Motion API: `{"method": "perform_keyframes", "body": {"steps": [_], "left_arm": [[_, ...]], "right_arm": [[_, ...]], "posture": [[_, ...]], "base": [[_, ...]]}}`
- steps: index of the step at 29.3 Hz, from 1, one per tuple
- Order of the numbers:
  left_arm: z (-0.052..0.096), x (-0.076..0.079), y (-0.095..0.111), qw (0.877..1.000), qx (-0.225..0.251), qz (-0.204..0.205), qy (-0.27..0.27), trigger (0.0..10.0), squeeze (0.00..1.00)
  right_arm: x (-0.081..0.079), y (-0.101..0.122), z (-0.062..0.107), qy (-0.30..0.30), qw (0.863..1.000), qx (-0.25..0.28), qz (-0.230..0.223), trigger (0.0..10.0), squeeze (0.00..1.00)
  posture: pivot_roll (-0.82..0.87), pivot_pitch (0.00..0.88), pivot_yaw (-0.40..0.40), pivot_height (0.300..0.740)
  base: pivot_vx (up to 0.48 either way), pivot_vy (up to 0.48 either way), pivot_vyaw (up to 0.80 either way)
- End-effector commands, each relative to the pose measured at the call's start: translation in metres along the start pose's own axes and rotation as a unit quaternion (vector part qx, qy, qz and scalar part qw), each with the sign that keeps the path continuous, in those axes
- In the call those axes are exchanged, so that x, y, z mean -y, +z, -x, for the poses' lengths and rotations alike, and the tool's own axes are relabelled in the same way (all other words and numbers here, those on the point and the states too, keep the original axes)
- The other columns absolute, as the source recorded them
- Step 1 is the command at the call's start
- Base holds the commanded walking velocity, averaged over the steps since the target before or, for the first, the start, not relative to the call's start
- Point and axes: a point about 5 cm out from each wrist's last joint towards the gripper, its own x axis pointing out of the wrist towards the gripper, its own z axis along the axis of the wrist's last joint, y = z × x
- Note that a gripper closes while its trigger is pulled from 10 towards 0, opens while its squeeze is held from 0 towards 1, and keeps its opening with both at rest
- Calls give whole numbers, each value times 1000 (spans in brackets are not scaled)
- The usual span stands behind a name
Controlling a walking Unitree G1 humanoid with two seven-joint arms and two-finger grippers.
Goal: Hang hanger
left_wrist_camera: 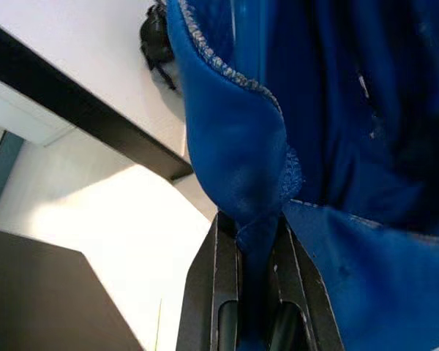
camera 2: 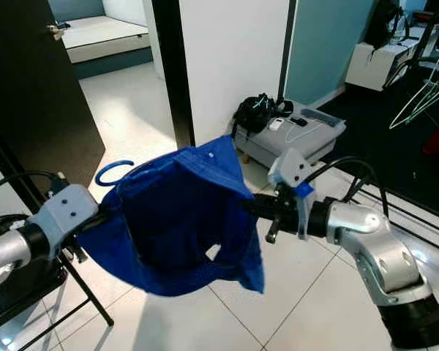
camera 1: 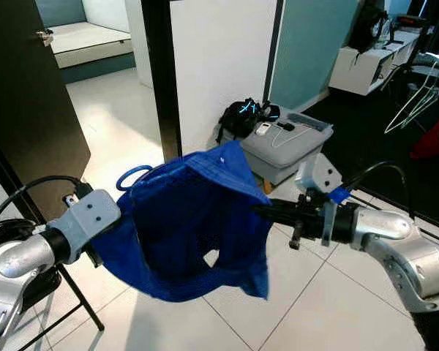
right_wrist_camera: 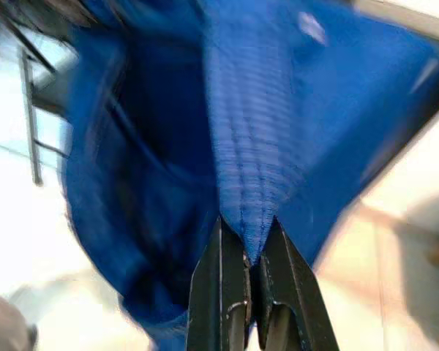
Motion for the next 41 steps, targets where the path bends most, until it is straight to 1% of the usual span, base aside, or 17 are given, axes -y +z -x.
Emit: {"method": "perform_keyframes", "body": {"steps": [1, 2, 3, 6, 7, 10, 11, 12, 13, 14, 17, 23, 27, 32, 38, 39, 41], "left_arm": [[6, -10, 0, 1000, 3, 1, 5, 10000, 0], [6, -10, 0, 1000, 3, 1, 5, 10000, 0], [2, -7, 4, 1000, 17, 20, 3, 10000, 0], [-3, -3, 9, 999, 34, 42, 0, 10000, 0], [-6, 0, 12, 997, 47, 59, 0, 10000, 0], [-14, 11, 19, 991, 76, 111, -7, 10000, 0], [-22, 22, 24, 982, 97, 162, -18, 10000, 0], [-22, 22, 24, 982, 97, 162, -18, 10000, 0], [-27, 32, 28, 972, 112, 203, -31, 10000, 0], [-31, 40, 31, 964, 122, 231, -47, 10000, 0], [-31, 40, 31, 964, 122, 231, -47, 10000, 0], [-35, 64, 25, 940, 111, 311, -88, 10000, 0], [-31, 55, 2, 941, 58, 330, -49, 10000, 0], [-25, 49, -23, 948, -20, 317, 0, 10000, 0], [-23, 59, -34, 946, -42, 321, 28, 10000, 0], [-23, 68, -31, 944, -24, 328, 28, 10000, 0], [-23, 68, -31, 944, -24, 328, 28, 10000, 0]], "right_arm": [[0, -8, 1, -8, 1000, -25, 10, 0, 0], [0, -8, 1, -8, 1000, -25, 10, 0, 0], [-8, -15, -4, 2, 999, -37, 9, 1255, 0], [-18, -20, -12, 17, 999, -43, 5, 1255, 0], [-21, -22, -16, 16, 999, -43, 2, 10000, 0], [-21, -24, -26, -8, 999, -26, -20, 10000, 0], [-22, -26, -34, -19, 999, -5, -44, 10000, 208], [-22, -26, -34, -19, 999, -5, -44, 10000, 208], [-22, -26, -39, -30, 997, 13, -63, 10000, 933], [-22, -28, -43, -36, 996, 25, -78, 10000, 1000], [-22, -28, -43, -36, 996, 25, -78, 10000, 1000], [-21, -43, -43, -58, 994, 15, -95, 10000, 1000], [-15, -64, -25, -98, 989, -16, -112, 10000, 1000], [-4, -78, -4, -194, 965, 16, -176, 10000, 1000], [-11, -75, -5, -218, 943, 76, -241, 10000, 1000], [-20, -77, -10, -211, 936, 87, -268, 10000, 627], [-20, -77, -10, -211, 936, 87, -268, 10000, 627]], "posture": [[30, 0, 16, 740], [30, 0, 16, 740], [29, 0, 17, 740], [29, 0, 17, 740], [29, 0, 18, 740], [32, 0, 16, 740], [32, 0, 16, 740], [32, 0, 16, 740], [32, 0, 16, 740], [33, 0, 14, 740], [33, 0, 14, 740], [32, 0, 15, 740], [29, 0, 14, 740], [19, 0, 26, 740], [4, 0, 39, 740], [3, 0, 36, 740], [3, 0, 36, 740]], "base": [[0, 0, 0], [0, 0, 0], [0, 0, 0], [0, 0, 0], [0, 0, 0], [0, 0, 0], [0, 0, 0], [0, 0, 0], [0, 0, 0], [0, 0, 0], [0, 0, 0], [0, 0, 0], [0, 0, 0], [0, 0, 0], [0, 0, 0], [0, 0, 0], [0, 0, 0]]}}
